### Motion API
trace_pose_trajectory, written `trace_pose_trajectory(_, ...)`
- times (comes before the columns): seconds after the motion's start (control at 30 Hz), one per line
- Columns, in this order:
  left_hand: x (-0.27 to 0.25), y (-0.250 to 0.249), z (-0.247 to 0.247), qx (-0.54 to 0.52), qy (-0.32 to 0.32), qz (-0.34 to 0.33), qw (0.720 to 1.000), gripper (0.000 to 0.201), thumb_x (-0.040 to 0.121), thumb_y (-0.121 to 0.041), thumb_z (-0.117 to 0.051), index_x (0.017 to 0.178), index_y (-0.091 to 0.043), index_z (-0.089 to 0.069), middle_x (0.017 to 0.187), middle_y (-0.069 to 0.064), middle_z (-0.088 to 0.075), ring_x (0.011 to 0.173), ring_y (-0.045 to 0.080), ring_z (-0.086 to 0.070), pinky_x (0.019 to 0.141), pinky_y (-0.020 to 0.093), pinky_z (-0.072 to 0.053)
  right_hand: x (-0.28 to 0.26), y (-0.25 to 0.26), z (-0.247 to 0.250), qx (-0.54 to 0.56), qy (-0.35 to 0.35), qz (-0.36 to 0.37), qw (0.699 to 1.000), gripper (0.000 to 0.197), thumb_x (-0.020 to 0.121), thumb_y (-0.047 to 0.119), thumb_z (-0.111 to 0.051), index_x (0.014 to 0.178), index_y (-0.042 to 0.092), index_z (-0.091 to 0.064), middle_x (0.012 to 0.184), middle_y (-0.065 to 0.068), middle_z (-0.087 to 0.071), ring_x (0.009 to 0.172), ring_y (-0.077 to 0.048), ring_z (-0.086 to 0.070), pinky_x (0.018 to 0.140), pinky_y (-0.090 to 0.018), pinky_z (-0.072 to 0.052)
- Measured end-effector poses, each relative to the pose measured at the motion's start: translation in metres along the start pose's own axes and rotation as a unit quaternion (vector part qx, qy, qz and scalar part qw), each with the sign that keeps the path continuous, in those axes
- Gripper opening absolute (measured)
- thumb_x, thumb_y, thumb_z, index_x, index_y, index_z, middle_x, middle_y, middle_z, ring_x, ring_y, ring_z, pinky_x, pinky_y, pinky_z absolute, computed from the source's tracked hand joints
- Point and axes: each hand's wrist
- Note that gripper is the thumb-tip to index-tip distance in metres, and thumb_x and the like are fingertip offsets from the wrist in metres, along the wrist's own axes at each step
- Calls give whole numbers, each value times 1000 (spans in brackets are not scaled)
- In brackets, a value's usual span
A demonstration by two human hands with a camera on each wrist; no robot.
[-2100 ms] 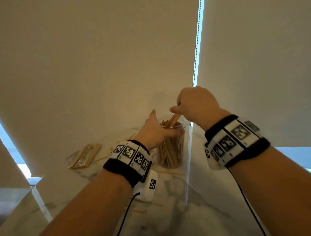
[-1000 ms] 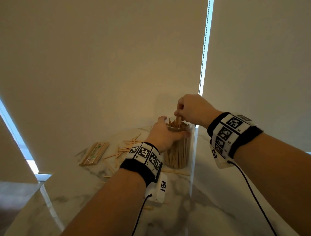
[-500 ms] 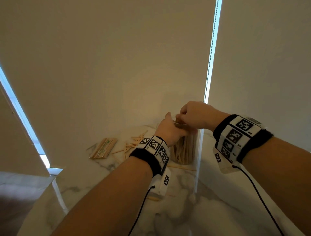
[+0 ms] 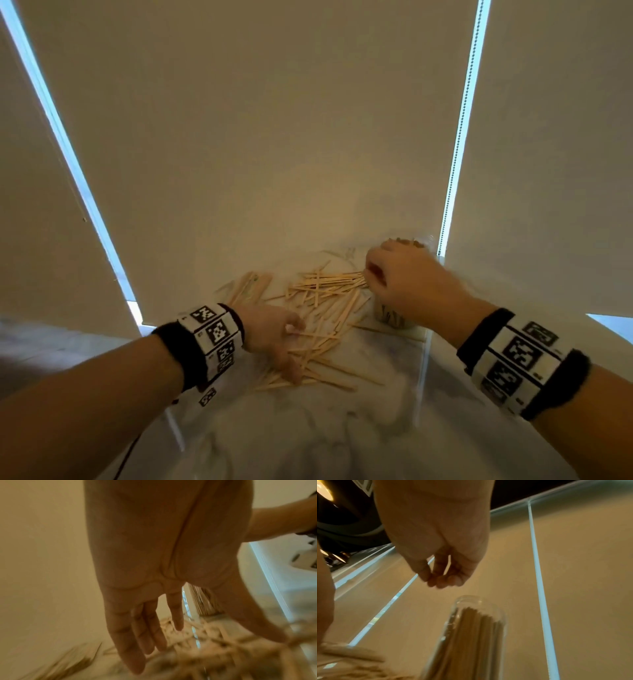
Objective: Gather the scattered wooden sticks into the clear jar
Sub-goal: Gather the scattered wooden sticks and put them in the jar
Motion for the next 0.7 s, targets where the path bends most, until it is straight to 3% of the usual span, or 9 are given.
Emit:
trace_pose_trajectory(0.1,4,3,-16,33,-3,10,999,108,70,-61,-85,157,-32,-29,148,6,-40,133,31,-47,111,42,-43,-9,12,-25,-9,253,-48,966,22,99,27,-49,96,12,-65,90,-2,-65,80,-17,-63,77,-30,-55)
trace_pose_trajectory(0.17,8,3,-17,29,-21,4,999,100,72,-59,-84,155,-31,-35,146,6,-43,131,30,-49,109,41,-44,-13,14,-38,-61,340,-63,937,21,98,17,-49,108,6,-64,106,-9,-66,93,-23,-65,81,-30,-54)
trace_pose_trajectory(0.27,10,3,-19,16,-45,-21,999,84,78,-52,-83,149,-27,-46,141,3,-53,124,25,-54,99,32,-44,-16,13,-47,-89,358,-70,927,25,98,12,-47,114,2,-64,115,-13,-65,103,-28,-65,87,-34,-55)
trace_pose_trajectory(0.37,12,2,-23,-5,-77,-35,996,61,84,-43,-81,136,-24,-56,121,-4,-64,105,17,-60,88,29,-47,-17,15,-45,-69,368,-81,924,27,98,15,-46,115,1,-62,113,-14,-65,102,-29,-65,87,-34,-54)
trace_pose_trajectory(0.43,13,0,-25,-15,-83,-34,996,50,86,-38,-81,128,-22,-59,112,-6,-65,100,15,-60,87,29,-48,-18,15,-42,-55,388,-83,916,27,98,20,-48,109,1,-64,99,-11,-65,90,-26,-64,79,-30,-53)
trace_pose_trajectory(0.53,13,-6,-26,-1,-74,-39,996,45,89,-34,-77,126,-19,-57,118,-2,-66,107,18,-61,89,29,-48,-18,18,-37,-46,415,-94,904,22,94,27,-55,83,9,-63,75,-1,-58,68,-17,-56,66,-26,-49)
trace_pose_trajectory(0.7,12,-16,-22,34,-53,-59,996,42,92,-28,-72,130,-17,-57,122,1,-62,102,18,-56,83,26,-43,-8,34,-33,34,321,-79,943,26,94,32,-52,109,11,-58,105,-7,-62,91,-23,-62,83,-38,-56)
Point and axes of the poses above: each hand's wrist, its own x-axis towards the middle knuckle, its own z-axis out of the back of the hand, y = z × x
